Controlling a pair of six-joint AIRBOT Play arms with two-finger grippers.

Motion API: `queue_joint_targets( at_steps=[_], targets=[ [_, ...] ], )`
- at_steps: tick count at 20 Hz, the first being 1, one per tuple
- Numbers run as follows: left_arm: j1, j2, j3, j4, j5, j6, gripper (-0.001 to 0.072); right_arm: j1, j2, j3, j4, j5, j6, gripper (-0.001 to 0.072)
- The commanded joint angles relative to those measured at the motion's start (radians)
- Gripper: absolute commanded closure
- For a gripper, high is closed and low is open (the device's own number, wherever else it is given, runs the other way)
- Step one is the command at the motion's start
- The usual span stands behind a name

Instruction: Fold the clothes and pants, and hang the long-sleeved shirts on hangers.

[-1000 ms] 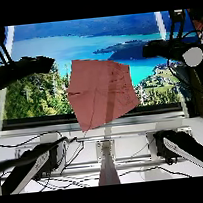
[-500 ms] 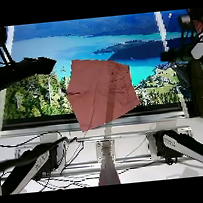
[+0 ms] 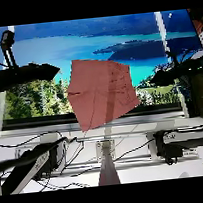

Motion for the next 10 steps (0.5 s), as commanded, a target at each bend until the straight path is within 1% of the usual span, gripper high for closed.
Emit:
queue_joint_targets(
  at_steps=[1, 3, 4, 5, 6, 8, 10],
  targets=[
    [0.001, 0.001, 0.001, 0.028, -0.055, 0.0, 0.0095, 0.051, -0.037, -0.088, 0.053, -0.029, -0.082, 0.0309],
    [0.019, 0.003, 0.001, 0.084, -0.097, -0.042, 0.0096, 0.077, -0.037, -0.156, 0.052, -0.063, -0.097, 0.0309],
    [0.046, 0.006, 0.001, 0.115, -0.126, -0.07, 0.0095, 0.085, -0.037, -0.191, 0.053, -0.078, -0.101, 0.0309],
    [0.076, 0.006, 0.001, 0.143, -0.159, -0.079, 0.0095, 0.09, -0.037, -0.224, 0.053, -0.095, -0.1, 0.0309],
    [0.113, 0.005, -0.002, 0.182, -0.189, -0.079, 0.0096, 0.092, -0.037, -0.253, 0.06, -0.109, -0.1, 0.031],
    [0.187, 0.005, -0.031, 0.265, -0.195, -0.078, 0.0096, 0.097, -0.037, -0.299, 0.077, -0.157, -0.096, 0.032],
    [0.262, 0.003, -0.103, 0.29, -0.192, -0.078, 0.0096, 0.116, -0.037, -0.332, 0.119, -0.183, -0.096, 0.032]
  ],
)
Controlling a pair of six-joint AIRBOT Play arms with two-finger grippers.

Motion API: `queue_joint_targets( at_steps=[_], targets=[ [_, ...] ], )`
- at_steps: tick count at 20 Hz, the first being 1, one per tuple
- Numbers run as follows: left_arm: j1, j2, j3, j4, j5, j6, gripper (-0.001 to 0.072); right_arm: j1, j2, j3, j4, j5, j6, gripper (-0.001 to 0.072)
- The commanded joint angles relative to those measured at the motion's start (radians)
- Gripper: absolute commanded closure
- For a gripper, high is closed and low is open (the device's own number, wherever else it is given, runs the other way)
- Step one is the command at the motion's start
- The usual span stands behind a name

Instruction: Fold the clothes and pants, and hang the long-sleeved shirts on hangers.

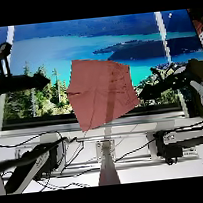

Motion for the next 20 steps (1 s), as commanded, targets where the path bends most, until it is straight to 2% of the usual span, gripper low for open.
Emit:
queue_joint_targets(
  at_steps=[1, 3, 4, 6, 10, 14, 20],
  targets=[
    [0.118, -0.002, -0.105, 0.074, -0.032, -0.009, 0.0096, 0.039, -0.002, -0.066, 0.037, -0.083, -0.005, 0.032],
    [0.137, -0.002, -0.205, 0.053, -0.032, 0.0, 0.0096, 0.09, -0.002, -0.066, 0.058, -0.085, -0.007, 0.0323],
    [0.135, -0.002, -0.251, 0.052, -0.032, 0.011, 0.0096, 0.119, -0.002, -0.066, 0.083, -0.098, -0.016, 0.0362],
    [0.131, -0.002, -0.328, 0.053, -0.019, 0.01, 0.0096, 0.178, -0.002, -0.053, 0.14, -0.143, -0.037, 0.0685],
    [0.114, -0.022, -0.437, 0.006, 0.018, 0.009, 0.0096, 0.286, -0.002, -0.012, 0.277, -0.298, -0.035, 0.0691],
    [0.033, -0.068, -0.488, -0.029, 0.045, 0.009, 0.0096, 0.391, -0.002, -0.008, 0.423, -0.424, -0.035, 0.0691],
    [-0.127, -0.193, -0.49, -0.029, 0.092, 0.009, 0.0098, 0.495, -0.002, -0.004, 0.435, -0.464, -0.036, 0.0691]
  ],
)
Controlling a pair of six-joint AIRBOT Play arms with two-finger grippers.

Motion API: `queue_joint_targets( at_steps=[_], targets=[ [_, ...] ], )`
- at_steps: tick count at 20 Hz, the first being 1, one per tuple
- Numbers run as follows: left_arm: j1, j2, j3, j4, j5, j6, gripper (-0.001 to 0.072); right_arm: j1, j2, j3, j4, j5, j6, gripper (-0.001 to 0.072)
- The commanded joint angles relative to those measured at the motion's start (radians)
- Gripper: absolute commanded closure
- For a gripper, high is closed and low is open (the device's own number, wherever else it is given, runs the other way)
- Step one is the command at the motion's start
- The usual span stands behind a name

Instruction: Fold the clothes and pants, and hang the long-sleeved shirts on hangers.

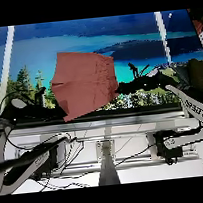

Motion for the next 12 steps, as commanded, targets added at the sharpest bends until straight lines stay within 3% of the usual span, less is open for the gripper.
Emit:
queue_joint_targets(
  at_steps=[1, 2, 3, 5, 6, 8, 12],
  targets=[
    [-0.09, -0.083, -0.007, -0.003, 0.068, 0.0, 0.0098, 0.04, 0.001, 0.002, 0.029, -0.018, 0.0, 0.0691],
    [-0.103, -0.11, -0.007, -0.003, 0.102, 0.0, 0.0098, 0.039, 0.001, 0.002, 0.029, -0.015, 0.0, 0.0691],
    [-0.105, -0.132, -0.006, -0.004, 0.129, 0.0, 0.0165, 0.038, 0.001, 0.002, 0.03, -0.011, 0.0, 0.0691],
    [-0.1, -0.151, 0.007, 0.001, 0.147, 0.002, 0.0491, 0.038, 0.001, 0.011, 0.023, 0.021, -0.002, 0.0691],
    [-0.097, -0.151, 0.02, 0.009, 0.148, 0.003, 0.0587, 0.038, 0.001, 0.026, 0.013, 0.052, -0.005, 0.0692],
    [-0.092, -0.15, 0.073, 0.012, 0.143, 0.022, 0.0684, 0.038, 0.002, 0.094, -0.051, 0.127, -0.005, 0.0693],
    [-0.089, -0.115, 0.303, 0.11, 0.112, 0.023, 0.0684, 0.039, 0.08, 0.285, -0.184, 0.251, 0.024, 0.0695]
  ],
)
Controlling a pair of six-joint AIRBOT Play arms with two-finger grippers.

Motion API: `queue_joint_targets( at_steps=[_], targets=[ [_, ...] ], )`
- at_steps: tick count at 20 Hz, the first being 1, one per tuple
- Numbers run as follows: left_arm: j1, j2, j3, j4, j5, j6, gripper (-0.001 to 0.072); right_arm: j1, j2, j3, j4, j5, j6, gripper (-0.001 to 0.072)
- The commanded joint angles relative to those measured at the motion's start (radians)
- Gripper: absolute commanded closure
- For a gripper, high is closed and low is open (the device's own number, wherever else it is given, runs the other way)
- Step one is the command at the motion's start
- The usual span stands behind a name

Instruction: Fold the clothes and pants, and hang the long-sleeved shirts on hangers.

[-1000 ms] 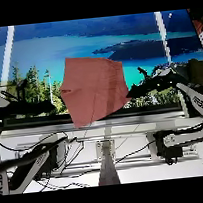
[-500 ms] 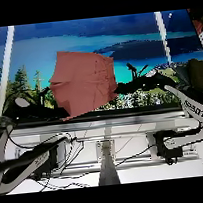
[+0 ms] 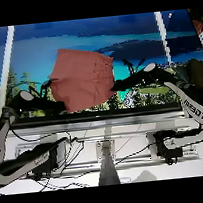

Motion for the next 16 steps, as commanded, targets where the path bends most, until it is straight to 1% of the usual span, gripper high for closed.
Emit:
queue_joint_targets(
  at_steps=[1, 3, 5, 7, 10, 12, 13, 14, 16],
  targets=[
    [0.002, 0.048, 0.212, 0.093, -0.034, -0.007, 0.0684, 0.001, 0.094, 0.149, -0.138, 0.083, 0.057, 0.0695],
    [0.002, 0.12, 0.362, 0.164, -0.034, -0.034, 0.0684, 0.001, 0.206, 0.224, -0.201, 0.078, 0.087, 0.0695],
    [0.002, 0.22, 0.488, 0.165, -0.034, -0.034, 0.0684, 0.003, 0.332, 0.286, -0.182, 0.08, 0.088, 0.0693],
    [0.002, 0.347, 0.57, 0.165, -0.03, -0.034, 0.0684, 0.003, 0.458, 0.331, -0.1, 0.08, 0.088, 0.0692],
    [0.008, 0.578, 0.589, 0.166, 0.012, -0.034, 0.0684, 0.003, 0.623, 0.361, 0.072, 0.08, 0.097, 0.0692],
    [0.008, 0.709, 0.588, 0.166, 0.011, -0.034, 0.0684, 0.003, 0.709, 0.361, 0.161, 0.085, 0.141, 0.0692],
    [0.008, 0.763, 0.588, 0.166, 0.007, -0.034, 0.0685, 0.003, 0.741, 0.361, 0.17, 0.089, 0.179, 0.0692],
    [0.008, 0.806, 0.581, 0.166, -0.004, -0.04, 0.0685, 0.003, 0.766, 0.361, 0.158, 0.103, 0.233, 0.0692],
    [0.008, 0.852, 0.534, 0.166, -0.057, -0.116, 0.0686, 0.019, 0.784, 0.344, 0.091, 0.134, 0.346, 0.0693]
  ],
)
